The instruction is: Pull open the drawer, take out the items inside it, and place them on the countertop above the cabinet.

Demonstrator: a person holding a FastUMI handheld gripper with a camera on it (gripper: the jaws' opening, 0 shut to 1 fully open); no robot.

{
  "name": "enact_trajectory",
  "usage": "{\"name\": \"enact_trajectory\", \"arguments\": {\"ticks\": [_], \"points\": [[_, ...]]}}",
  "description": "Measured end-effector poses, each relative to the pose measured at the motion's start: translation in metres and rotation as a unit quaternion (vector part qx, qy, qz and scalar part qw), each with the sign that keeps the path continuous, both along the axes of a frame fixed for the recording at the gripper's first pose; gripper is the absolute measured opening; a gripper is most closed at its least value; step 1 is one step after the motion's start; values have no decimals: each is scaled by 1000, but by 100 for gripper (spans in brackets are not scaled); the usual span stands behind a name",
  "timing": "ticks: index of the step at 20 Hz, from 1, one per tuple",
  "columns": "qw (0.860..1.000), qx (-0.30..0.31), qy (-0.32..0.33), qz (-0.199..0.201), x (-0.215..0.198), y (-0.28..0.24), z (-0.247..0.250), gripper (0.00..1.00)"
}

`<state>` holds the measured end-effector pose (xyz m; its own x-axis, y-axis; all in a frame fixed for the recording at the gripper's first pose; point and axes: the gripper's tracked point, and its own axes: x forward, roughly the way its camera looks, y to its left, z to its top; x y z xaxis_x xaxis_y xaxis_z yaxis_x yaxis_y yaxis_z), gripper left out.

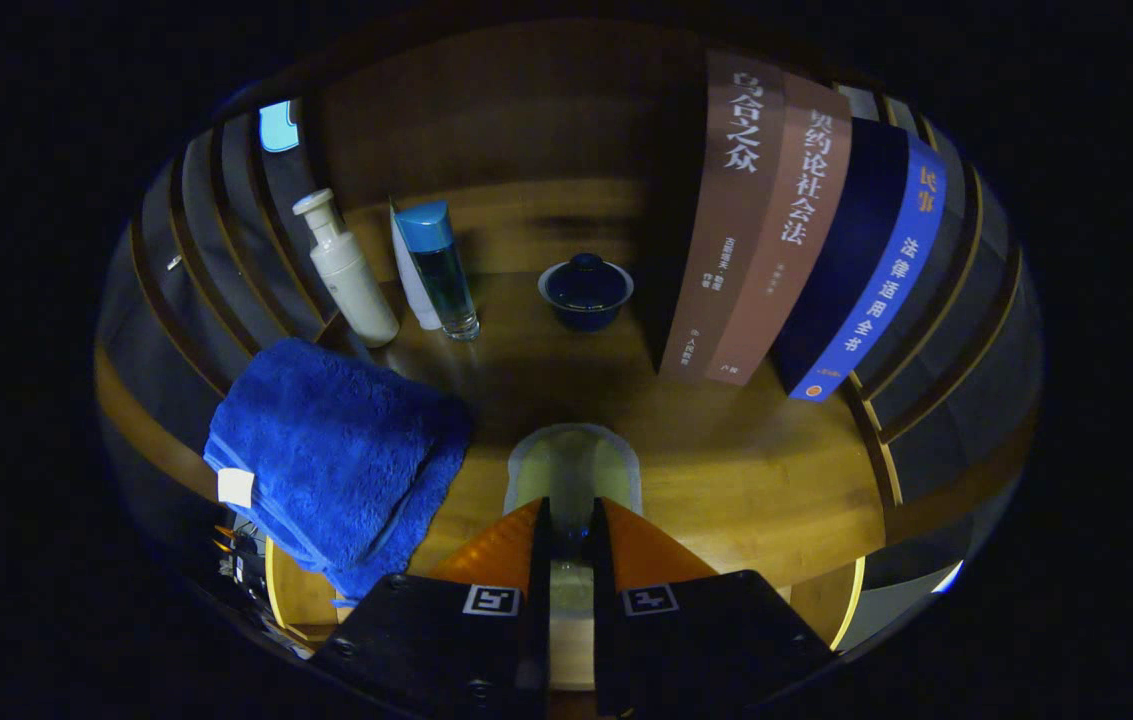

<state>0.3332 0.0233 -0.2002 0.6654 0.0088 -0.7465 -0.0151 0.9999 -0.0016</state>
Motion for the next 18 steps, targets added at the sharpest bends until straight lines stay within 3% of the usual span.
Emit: {"name": "enact_trajectory", "arguments": {"ticks": [6,8,14,18], "points": [[1000,11,2,1,16,4,0,22],[1000,23,-7,-7,16,3,5,29],[999,30,-20,-11,10,-1,8,100],[998,24,-66,-3,1,1,26,100]]}}
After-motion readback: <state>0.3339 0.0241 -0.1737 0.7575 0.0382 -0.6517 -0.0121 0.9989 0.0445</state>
